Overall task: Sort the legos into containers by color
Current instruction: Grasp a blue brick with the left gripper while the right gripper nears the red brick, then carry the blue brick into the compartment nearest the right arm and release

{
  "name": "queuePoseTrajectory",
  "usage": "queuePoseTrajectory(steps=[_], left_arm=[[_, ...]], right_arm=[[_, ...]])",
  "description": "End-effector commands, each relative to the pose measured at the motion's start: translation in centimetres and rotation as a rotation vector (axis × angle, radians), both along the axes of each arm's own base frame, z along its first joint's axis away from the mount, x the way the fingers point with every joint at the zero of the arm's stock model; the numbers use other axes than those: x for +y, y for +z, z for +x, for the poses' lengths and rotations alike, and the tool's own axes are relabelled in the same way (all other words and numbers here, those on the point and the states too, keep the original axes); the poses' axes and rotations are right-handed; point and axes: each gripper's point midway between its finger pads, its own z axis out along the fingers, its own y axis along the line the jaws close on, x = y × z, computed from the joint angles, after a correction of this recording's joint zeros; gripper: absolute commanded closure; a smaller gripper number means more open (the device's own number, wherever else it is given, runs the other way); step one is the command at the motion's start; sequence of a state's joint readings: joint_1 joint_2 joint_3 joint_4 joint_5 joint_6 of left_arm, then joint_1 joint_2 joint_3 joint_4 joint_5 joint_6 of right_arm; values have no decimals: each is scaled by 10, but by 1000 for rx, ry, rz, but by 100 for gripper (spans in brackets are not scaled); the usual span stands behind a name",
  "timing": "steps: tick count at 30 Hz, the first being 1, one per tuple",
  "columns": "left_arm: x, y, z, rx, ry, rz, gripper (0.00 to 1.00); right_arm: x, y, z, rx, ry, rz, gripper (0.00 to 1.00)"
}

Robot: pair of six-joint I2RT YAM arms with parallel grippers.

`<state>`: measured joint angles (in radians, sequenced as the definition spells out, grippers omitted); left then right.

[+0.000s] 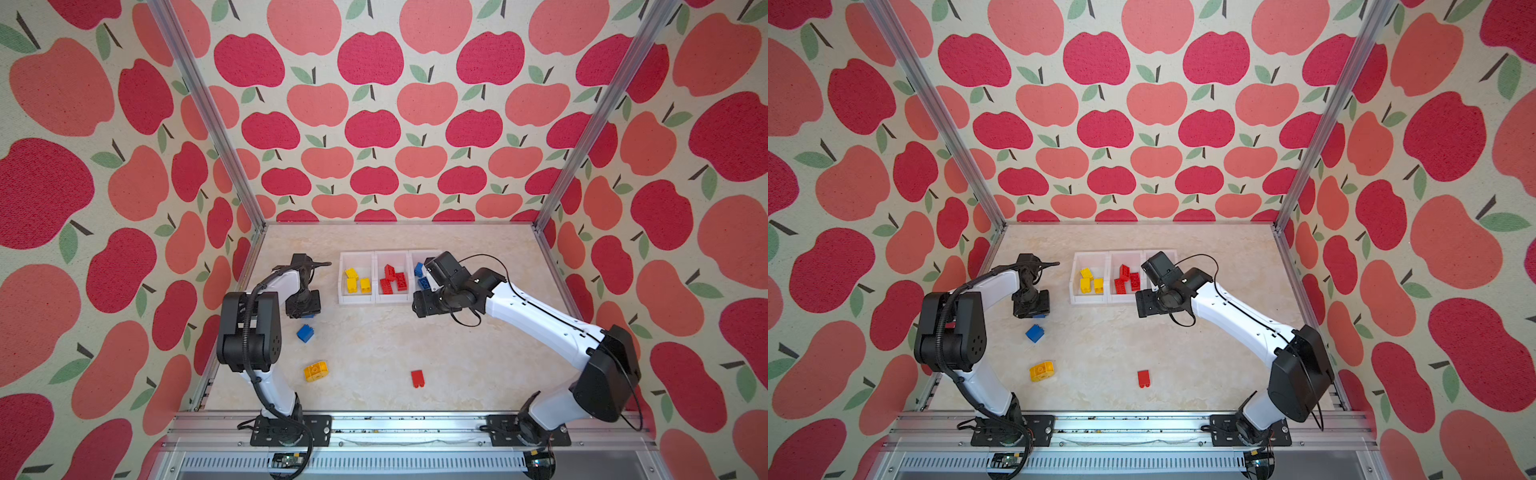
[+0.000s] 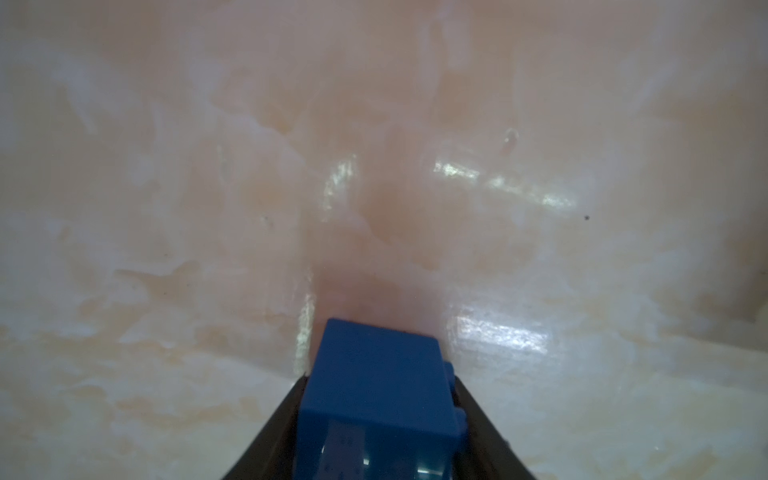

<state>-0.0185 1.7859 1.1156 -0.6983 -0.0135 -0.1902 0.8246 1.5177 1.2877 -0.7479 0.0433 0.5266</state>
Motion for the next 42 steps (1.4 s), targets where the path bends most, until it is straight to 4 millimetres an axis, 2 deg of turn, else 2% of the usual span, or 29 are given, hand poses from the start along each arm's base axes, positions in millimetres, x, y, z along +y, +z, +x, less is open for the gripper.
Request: queuePoseTrajectory(steps=[1,7,12,23,28,35,42], left_arm=[[-1,3,2,-8,-2,17,54],[-9,9,1,-26,-10,11,58],[-20,24,0,-76,-21,1,60],[-66,71,-13,-202,-103,-28,62],[-85,100,-18,-280,-136,-40,63],[-125,135,-15,-373,-210,-94,63],[-182,158,-4,-446,-310,-162,64]], right_arm=[[-5,6,0,-19,-26,14,18],[-10,4,-3,-18,-37,8,18],[-22,-4,-8,-4,-66,-2,18],[-58,-24,-20,29,-153,-24,18],[-73,-32,-25,41,-185,-35,18],[-90,-44,-31,51,-229,-44,18],[-101,-50,-37,55,-261,-43,17]])
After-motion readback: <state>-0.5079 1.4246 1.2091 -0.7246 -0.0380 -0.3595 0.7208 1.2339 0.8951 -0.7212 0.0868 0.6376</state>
